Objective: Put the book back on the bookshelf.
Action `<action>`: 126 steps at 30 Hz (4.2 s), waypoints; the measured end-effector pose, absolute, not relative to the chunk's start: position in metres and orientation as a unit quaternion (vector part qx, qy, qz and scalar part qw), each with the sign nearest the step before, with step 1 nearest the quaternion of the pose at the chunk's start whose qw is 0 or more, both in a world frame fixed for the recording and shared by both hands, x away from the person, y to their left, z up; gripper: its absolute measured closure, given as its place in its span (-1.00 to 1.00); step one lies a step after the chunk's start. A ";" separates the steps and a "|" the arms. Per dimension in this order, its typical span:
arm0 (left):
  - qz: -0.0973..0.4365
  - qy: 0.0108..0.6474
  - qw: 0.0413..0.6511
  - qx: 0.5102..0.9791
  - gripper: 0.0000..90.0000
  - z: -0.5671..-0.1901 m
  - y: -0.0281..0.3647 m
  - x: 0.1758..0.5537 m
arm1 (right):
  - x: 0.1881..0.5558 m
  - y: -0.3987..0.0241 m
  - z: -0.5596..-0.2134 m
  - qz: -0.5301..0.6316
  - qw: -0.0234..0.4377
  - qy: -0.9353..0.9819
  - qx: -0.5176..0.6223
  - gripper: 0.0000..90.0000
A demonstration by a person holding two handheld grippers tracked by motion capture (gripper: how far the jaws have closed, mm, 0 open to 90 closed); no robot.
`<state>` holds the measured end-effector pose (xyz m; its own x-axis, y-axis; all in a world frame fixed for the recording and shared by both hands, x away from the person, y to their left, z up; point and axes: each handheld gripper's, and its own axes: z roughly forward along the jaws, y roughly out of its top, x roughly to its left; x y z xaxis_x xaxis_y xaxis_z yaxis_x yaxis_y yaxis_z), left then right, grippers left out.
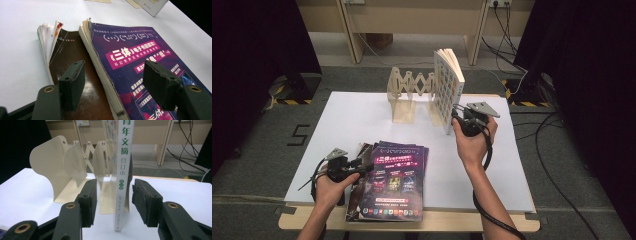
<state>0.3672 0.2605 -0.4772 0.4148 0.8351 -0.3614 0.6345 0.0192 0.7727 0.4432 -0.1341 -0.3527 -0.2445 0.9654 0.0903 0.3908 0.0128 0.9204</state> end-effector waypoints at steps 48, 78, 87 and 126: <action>0.101 0.526 0.434 0.725 0.38 -0.483 0.242 0.372 | 0.403 -0.079 -0.465 0.392 0.078 0.753 0.523 0.29; 0.101 0.490 0.432 0.751 0.39 -0.486 0.221 0.369 | 0.460 -0.091 -0.476 0.365 0.038 0.737 0.567 0.19; 0.103 0.488 0.431 0.753 0.39 -0.486 0.220 0.369 | 0.466 -0.087 -0.479 0.369 0.031 0.736 0.567 0.16; 0.124 0.486 0.413 0.761 0.43 -0.484 0.219 0.366 | 0.460 -0.093 -0.444 0.443 -0.016 0.705 0.554 0.37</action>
<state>0.3659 0.2190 -0.4835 0.4974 0.8410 -0.2129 0.6370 -0.1874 0.7478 0.4603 -0.0929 -0.4441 -0.3857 0.7667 0.5133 0.7950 -0.0061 0.6065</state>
